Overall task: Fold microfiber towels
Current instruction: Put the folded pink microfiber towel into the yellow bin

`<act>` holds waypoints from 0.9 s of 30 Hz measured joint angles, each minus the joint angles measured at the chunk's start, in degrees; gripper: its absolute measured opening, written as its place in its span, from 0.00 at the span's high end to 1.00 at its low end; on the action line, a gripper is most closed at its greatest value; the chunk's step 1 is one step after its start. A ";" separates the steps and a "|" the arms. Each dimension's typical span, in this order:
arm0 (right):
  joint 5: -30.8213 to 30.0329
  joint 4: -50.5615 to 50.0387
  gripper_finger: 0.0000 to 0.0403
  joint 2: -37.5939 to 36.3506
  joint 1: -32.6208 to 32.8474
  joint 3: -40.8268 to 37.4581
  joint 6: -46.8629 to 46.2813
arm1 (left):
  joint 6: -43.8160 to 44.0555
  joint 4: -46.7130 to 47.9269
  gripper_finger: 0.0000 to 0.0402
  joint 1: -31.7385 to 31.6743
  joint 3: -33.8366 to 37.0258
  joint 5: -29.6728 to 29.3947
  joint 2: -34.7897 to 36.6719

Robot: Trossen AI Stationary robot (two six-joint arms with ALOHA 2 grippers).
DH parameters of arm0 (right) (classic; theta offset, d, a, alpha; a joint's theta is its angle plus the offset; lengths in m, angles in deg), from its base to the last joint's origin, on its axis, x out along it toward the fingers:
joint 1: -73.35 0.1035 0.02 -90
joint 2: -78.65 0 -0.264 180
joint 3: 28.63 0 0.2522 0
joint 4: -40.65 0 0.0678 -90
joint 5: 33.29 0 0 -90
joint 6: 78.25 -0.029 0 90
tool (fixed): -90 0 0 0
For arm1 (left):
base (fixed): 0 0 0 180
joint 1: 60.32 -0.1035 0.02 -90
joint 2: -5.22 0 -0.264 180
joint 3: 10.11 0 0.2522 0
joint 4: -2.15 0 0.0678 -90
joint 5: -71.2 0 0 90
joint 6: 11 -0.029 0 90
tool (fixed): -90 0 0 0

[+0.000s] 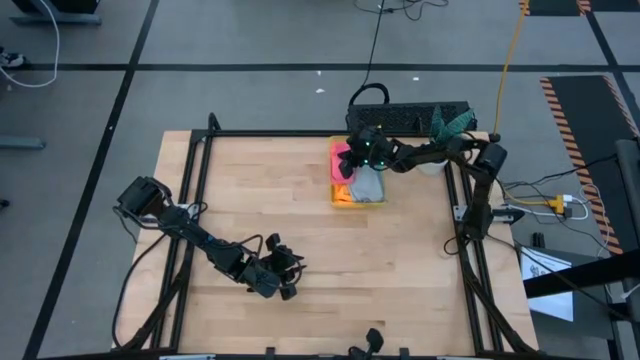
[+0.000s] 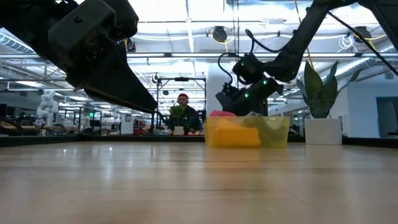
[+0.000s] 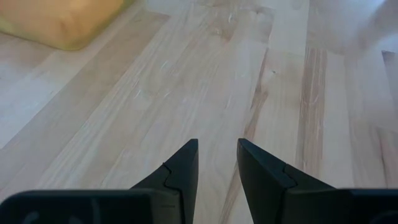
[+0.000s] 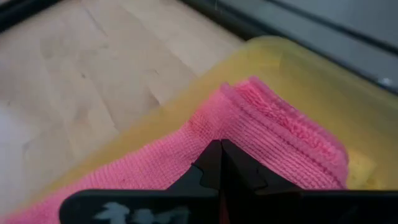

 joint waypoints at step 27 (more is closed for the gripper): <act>-3.64 -7.28 1.00 -4.43 7.97 -1.51 3.23 | 0.23 0.24 0.72 0.00 0.00 0.00 0.00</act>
